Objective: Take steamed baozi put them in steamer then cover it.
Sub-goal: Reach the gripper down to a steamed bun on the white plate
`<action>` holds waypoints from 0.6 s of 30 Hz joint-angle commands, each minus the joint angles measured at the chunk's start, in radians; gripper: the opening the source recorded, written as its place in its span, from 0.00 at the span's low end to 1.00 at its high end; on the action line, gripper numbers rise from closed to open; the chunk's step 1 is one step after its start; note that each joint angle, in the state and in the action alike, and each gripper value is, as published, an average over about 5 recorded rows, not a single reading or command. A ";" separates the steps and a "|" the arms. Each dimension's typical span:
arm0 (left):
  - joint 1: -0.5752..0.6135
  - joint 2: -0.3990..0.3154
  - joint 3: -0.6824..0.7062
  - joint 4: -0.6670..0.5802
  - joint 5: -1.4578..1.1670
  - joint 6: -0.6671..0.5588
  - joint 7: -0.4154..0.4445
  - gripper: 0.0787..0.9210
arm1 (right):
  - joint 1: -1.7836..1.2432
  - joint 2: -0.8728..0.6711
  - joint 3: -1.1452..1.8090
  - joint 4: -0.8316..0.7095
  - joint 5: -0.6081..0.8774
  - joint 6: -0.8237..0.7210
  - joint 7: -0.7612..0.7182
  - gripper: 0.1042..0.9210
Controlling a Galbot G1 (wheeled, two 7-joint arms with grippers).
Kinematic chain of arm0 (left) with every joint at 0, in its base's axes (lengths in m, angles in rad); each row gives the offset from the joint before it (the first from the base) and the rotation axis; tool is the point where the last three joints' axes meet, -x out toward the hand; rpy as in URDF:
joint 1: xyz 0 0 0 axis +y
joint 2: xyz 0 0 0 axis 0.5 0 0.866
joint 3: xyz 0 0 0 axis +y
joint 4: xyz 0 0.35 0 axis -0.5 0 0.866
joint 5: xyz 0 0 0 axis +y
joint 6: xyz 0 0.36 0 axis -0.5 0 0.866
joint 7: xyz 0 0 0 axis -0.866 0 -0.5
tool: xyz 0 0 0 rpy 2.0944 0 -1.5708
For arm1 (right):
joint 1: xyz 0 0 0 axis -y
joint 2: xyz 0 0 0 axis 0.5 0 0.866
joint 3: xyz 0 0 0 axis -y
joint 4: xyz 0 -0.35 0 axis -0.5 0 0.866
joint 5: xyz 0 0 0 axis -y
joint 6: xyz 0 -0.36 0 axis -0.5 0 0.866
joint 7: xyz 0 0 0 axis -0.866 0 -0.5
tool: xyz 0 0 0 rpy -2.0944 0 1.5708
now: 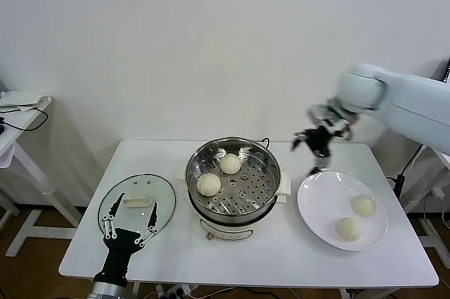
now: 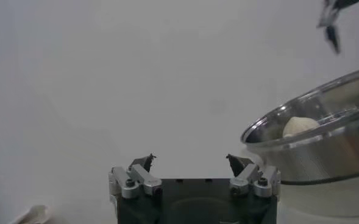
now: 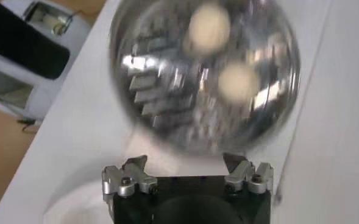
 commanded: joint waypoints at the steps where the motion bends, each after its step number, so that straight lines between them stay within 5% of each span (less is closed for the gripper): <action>1: 0.003 -0.001 -0.011 0.001 0.000 0.004 -0.001 0.88 | -0.387 -0.259 0.271 -0.073 -0.266 0.122 -0.062 0.88; 18: 0.012 -0.011 -0.027 0.004 -0.010 0.022 -0.003 0.88 | -0.718 -0.154 0.487 -0.139 -0.319 0.078 0.036 0.88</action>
